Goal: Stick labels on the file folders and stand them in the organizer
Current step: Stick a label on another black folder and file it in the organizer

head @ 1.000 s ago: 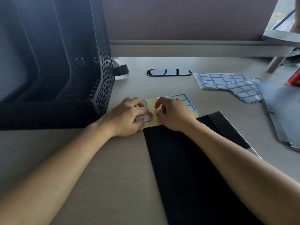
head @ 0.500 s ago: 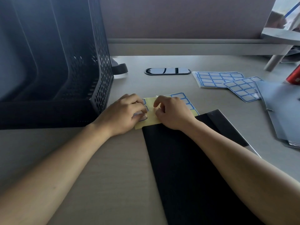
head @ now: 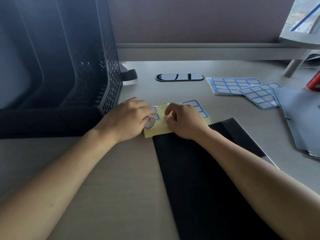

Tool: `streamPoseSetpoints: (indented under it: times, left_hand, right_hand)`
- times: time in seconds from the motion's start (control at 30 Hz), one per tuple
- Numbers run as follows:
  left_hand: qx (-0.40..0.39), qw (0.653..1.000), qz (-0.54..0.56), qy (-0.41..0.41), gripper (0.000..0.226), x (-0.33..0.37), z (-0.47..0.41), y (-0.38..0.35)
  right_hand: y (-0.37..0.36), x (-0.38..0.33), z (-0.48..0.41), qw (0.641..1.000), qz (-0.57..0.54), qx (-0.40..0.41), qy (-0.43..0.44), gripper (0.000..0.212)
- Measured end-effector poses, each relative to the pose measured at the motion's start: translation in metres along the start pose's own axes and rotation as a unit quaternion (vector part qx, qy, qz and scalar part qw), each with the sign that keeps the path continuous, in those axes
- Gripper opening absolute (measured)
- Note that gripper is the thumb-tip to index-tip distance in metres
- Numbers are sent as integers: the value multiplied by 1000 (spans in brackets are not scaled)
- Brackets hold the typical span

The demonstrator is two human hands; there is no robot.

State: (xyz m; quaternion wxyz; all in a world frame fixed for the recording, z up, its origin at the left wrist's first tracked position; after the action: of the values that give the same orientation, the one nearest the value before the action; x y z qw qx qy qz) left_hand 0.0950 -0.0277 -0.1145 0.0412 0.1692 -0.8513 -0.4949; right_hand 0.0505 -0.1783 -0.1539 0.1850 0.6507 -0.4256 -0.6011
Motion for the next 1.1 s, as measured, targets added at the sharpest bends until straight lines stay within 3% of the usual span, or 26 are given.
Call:
streamPoseSetpoints:
  times: [0.1, 0.3, 0.63, 0.7, 0.8, 0.93, 1.0, 1.1]
  left_hand:
    - [16, 1000, -2, 21, 38, -1, -2, 10]
    - [70, 995, 36, 63, 11, 1, -5, 29]
    - [71, 973, 133, 175, 13, 3, -2, 23]
    - [55, 973, 126, 186, 14, 1, 1, 18]
    - [43, 970, 125, 203, 17, -1, 2, 13]
    - [32, 967, 130, 217, 19, -2, 4, 9]
    - [26, 973, 105, 202, 25, -1, 4, 8]
    - [35, 977, 81, 192, 26, 0, 2, 9]
  right_hand:
    - [0, 0, 0, 1000, -2, 0, -2, 23]
    - [0, 0, 0, 1000, -6, 3, -5, 25]
    - [0, 1, -1, 1000, -3, 8, -7, 25]
    - [9, -4, 1, 995, -59, 69, 28, 33]
    - [33, -11, 4, 955, -240, 162, 60, 39]
    - [18, -13, -2, 912, -409, 14, -2, 40]
    - [6, -11, -2, 905, -422, -48, -19, 33]
    - [2, -8, -3, 906, -417, -67, -17, 11]
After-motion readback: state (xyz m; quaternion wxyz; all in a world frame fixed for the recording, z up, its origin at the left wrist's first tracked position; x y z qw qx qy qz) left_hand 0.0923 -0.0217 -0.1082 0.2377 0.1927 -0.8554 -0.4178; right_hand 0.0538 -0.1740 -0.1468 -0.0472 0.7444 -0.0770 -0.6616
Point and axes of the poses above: each hand's wrist, its own z-axis away from the middle knuckle, its own y-axis out of the back of the hand, x = y × z, the point moved 7 cm from there along -z, towards the middle knuckle, and after that the axes turned 11 degrees about -z, right-handed, at the moved point
